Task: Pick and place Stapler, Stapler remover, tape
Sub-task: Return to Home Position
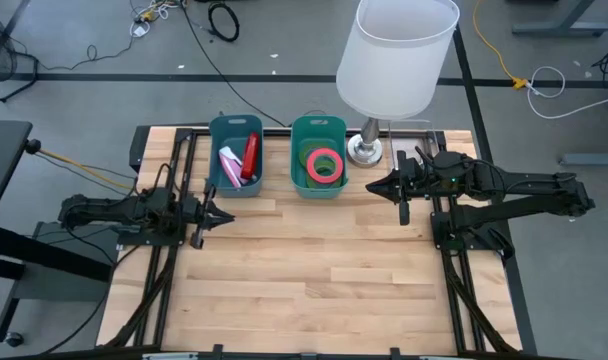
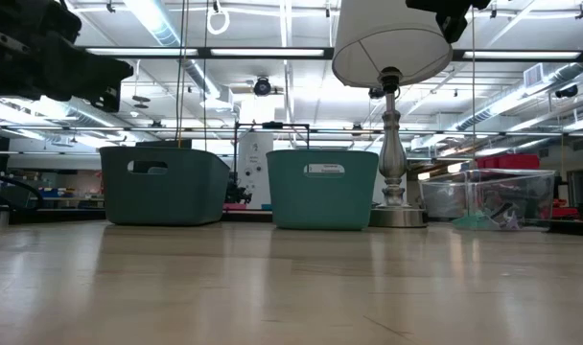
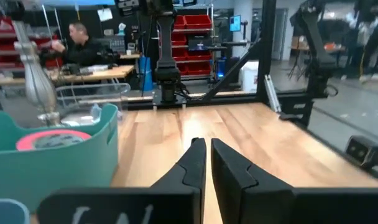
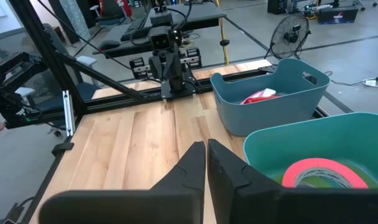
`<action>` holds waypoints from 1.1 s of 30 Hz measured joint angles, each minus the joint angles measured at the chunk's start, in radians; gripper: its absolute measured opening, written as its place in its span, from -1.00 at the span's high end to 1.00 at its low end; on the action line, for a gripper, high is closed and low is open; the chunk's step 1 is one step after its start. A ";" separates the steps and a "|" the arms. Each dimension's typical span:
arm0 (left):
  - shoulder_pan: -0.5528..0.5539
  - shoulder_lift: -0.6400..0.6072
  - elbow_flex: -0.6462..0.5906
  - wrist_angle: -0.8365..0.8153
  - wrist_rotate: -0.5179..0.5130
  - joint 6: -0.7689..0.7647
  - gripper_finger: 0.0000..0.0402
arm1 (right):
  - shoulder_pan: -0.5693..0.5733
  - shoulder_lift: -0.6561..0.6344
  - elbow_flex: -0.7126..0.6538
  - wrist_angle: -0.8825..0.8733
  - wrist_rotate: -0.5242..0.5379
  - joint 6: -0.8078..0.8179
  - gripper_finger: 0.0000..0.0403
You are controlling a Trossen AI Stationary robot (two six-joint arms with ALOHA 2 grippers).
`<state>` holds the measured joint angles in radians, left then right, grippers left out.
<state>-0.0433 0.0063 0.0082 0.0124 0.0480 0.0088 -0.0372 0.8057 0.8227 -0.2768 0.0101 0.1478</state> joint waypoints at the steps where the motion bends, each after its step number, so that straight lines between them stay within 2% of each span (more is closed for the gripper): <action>1: 0.000 0.000 0.000 0.000 -0.002 0.028 0.88 | 0.000 0.000 0.000 0.000 0.000 0.000 0.90; 5: 0.000 0.000 0.000 0.000 -0.003 0.086 0.87 | 0.000 0.000 0.000 0.000 0.000 0.000 0.90; 33: 0.000 0.000 -0.002 0.060 -0.002 0.073 0.88 | 0.000 -0.001 0.000 0.000 0.000 0.000 0.90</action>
<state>-0.0437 0.0063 0.0067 0.0723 0.0456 0.0818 -0.0372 0.8044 0.8227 -0.2771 0.0101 0.1480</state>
